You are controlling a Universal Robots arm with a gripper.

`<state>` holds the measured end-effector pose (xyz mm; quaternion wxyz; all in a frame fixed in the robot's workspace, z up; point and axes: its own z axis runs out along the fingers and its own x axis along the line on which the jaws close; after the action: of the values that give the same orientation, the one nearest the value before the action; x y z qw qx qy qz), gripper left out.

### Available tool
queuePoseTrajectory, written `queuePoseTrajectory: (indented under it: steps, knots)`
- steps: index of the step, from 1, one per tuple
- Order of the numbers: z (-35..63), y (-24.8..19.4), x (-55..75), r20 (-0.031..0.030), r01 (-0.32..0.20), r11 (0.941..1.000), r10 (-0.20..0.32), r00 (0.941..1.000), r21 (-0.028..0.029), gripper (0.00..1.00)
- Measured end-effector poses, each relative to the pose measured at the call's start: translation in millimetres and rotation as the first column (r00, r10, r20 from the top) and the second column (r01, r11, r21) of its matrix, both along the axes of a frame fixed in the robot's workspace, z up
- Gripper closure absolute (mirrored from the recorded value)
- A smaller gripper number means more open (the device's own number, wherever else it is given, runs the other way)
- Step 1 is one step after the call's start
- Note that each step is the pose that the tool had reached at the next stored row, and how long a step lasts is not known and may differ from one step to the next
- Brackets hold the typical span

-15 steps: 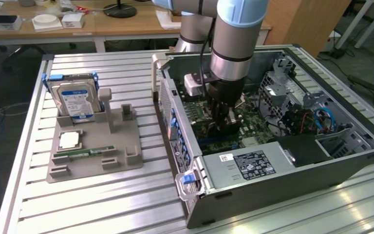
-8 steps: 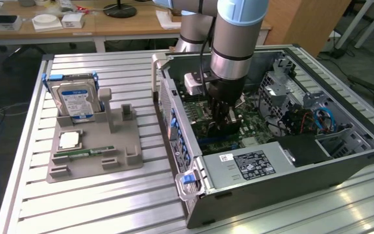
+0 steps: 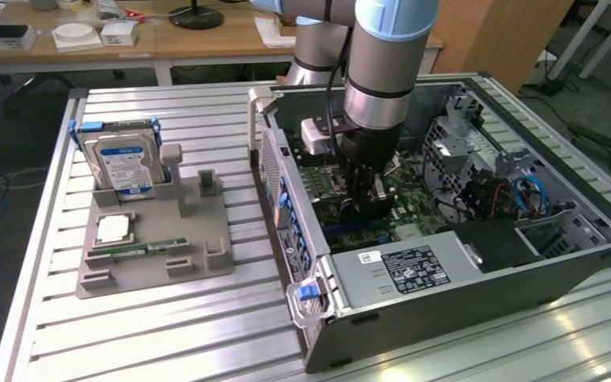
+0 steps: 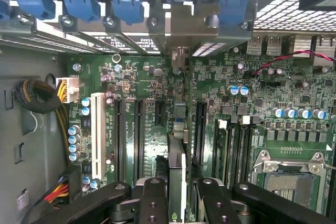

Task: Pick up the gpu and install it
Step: 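Insert the gpu into the slot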

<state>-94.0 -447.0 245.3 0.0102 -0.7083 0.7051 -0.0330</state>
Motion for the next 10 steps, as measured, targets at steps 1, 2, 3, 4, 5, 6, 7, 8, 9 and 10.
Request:
queuePoseTrajectory:
  steps: [1,2,3,4,5,6,7,8,9,10]
  knots:
    - [0.0,0.0,0.0,0.0006,0.0,1.0,0.0,1.0,0.0,0.74]
    - [0.0,0.0,0.0,0.0012,0.0,1.0,0.0,1.0,0.0,0.74]
    - [0.0,0.0,0.1,0.0019,0.0,1.0,0.0,1.0,0.0,0.74]
    - [0.0,0.0,0.3,0.0025,0.0,1.0,0.0,1.0,0.0,0.74]
    - [0.1,0.0,0.4,0.0029,0.0,1.0,0.0,1.0,-0.0001,0.74]
    - [0.1,0.0,0.6,0.0039,0.0,1.0,0.0,1.0,0.0,0.74]
    - [0.1,0.1,0.9,0.0057,0.0,1.0,0.0,1.0,0.0,0.74]
    - [0.0,0.1,0.9,0.0061,0.0,1.0,0.0,1.0,0.0,0.74]
    - [0.1,0.1,1.0,0.0062,0.0,1.0,0.0,1.0,-0.0001,0.74]
    - [0.1,0.1,1.2,0.0064,0.0,1.0,0.0,1.0,0.0,0.74]
